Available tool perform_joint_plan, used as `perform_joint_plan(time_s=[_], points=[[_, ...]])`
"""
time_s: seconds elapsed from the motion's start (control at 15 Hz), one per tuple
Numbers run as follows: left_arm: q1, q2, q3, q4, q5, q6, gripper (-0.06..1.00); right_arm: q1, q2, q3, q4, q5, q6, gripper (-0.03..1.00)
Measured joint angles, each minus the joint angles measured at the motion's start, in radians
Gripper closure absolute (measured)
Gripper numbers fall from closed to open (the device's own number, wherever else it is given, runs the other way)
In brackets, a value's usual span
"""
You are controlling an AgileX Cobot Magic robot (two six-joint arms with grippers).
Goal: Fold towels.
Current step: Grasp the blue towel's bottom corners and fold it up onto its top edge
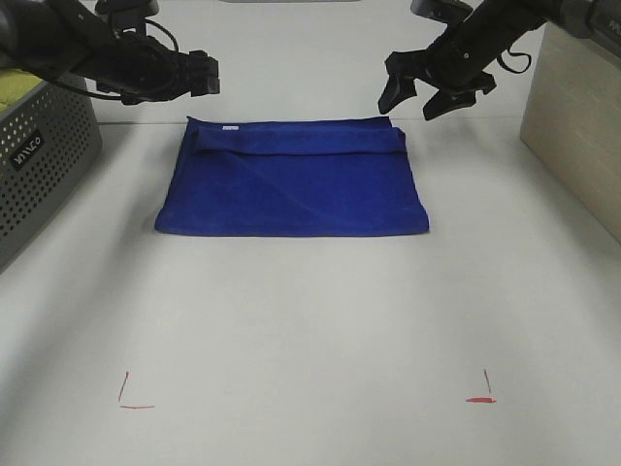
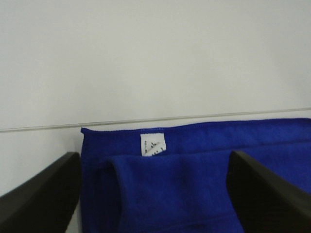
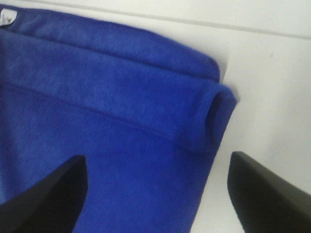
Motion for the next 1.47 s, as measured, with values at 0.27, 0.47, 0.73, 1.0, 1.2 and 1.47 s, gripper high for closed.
perform_joint_plan(time_s=[0.27, 0.47, 0.73, 1.0, 1.2, 1.47], points=[[0.046, -0.005, 0.0, 0.029, 0.36, -0.169, 0.17, 0.0, -0.008, 0.0, -0.005, 0.13, 0.03, 0.19], [0.048, -0.005, 0.0, 0.089, 0.52, -0.321, 0.17, 0.0, -0.048, 0.062, -0.036, 0.13, 0.079, 0.2], [0.048, -0.005, 0.0, 0.198, 0.648, -0.478, 0.18, -0.028, -0.165, 0.32, -0.043, 0.133, 0.077, 0.2], [0.049, -0.004, 0.0, 0.236, 0.666, -0.51, 0.18, -0.037, -0.174, 0.473, 0.004, 0.136, 0.036, 0.2], [0.049, 0.009, 0.0, 0.253, 0.665, -0.519, 0.18, -0.036, -0.174, 0.507, 0.022, 0.14, 0.026, 0.2], [0.028, 0.038, 0.0, 0.254, 0.645, -0.519, 0.18, -0.029, -0.17, 0.507, 0.028, 0.118, 0.025, 0.2]])
